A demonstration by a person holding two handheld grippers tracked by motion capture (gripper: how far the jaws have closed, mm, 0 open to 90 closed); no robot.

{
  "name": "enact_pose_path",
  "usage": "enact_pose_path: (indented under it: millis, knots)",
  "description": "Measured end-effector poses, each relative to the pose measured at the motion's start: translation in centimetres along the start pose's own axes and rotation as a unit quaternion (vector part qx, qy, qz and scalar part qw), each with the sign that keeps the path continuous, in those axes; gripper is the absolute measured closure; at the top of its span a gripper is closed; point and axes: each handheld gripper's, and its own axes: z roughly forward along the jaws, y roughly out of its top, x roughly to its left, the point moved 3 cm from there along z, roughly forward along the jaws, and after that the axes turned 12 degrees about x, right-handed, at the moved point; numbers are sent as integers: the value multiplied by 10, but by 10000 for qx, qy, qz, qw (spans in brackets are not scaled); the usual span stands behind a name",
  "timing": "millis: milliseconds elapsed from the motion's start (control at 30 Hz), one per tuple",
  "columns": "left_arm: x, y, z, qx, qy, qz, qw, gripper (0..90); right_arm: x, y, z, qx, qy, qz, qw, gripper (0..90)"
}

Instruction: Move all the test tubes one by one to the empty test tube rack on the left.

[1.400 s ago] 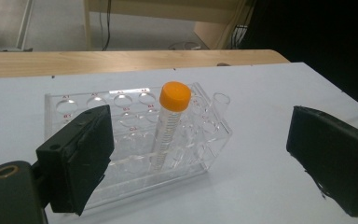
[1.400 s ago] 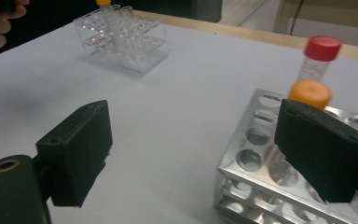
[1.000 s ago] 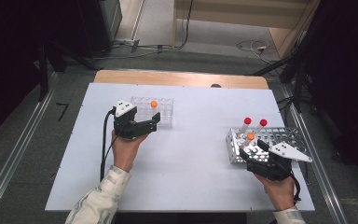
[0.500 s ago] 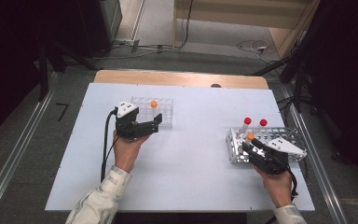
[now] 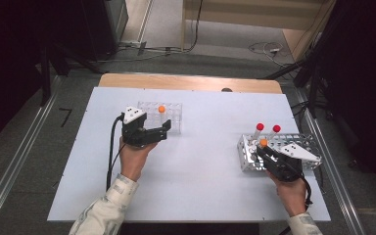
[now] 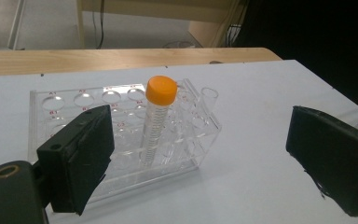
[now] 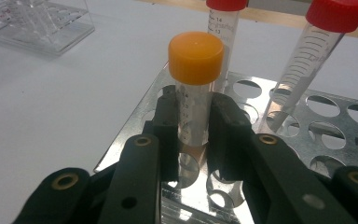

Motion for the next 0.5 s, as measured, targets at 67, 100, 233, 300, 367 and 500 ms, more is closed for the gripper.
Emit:
enact_pose_path:
  millis: [67,100,233,300,367,500]
  knots:
    - [0,0,0,-10,-12,3,10000,82,0,1,-1,-37,-8,-9,10000,712]
    - [-1,0,0,-13,-18,2,10000,82,0,1,-3,-55,-10,3,10000,714]
    - [-1,0,-1,-26,-52,-9,10000,80,0,4,-8,-158,8,12,9999,714]
    - [-1,1,-1,-30,-53,6,10000,80,0,6,-11,-178,5,13,9998,715]
    - [-1,1,-1,-32,-52,8,10000,80,0,8,-15,-239,-6,2,9997,718]
    - [-1,1,-2,-48,-78,-13,10000,80,1,13,-21,-346,-15,-8,9994,719]
